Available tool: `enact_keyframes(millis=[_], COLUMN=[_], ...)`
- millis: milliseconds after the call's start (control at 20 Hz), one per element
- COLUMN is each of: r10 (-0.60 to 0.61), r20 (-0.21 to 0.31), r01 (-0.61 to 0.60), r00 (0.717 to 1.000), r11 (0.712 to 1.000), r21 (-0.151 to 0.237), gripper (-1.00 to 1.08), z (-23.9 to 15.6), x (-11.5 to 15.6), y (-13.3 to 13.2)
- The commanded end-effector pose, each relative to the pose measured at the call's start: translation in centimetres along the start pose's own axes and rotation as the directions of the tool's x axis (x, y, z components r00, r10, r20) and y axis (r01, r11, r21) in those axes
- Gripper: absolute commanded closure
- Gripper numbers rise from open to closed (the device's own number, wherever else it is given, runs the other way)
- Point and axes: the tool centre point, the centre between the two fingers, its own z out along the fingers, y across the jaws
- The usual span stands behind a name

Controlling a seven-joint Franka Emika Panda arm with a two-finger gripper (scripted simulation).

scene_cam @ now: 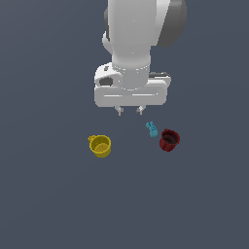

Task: Pick up a designated object from a clutter of objects.

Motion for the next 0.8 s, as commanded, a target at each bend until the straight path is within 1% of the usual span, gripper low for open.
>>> enact_keyframes(millis=[0, 200, 350, 600, 750], r10=[0.013, 0.048, 0.089, 0.188, 0.254], r20=[0.001, 0.001, -0.001, -0.007, -0.011], r01=[-0.013, -0.048, -0.088, -0.184, -0.248], r00=[1.0, 0.999, 0.996, 0.982, 0.967], r11=[1.0, 0.997, 0.992, 0.971, 0.952], r21=[0.017, 0.058, 0.095, 0.155, 0.178], gripper=[-0.2, -0.2, -0.2, -0.2, -0.2], z=[1.0, 3.5, 5.9, 11.0, 14.0], x=[0.1, 0.3, 0.3, -0.4, -1.3], y=[0.7, 2.3, 4.1, 8.4, 11.2])
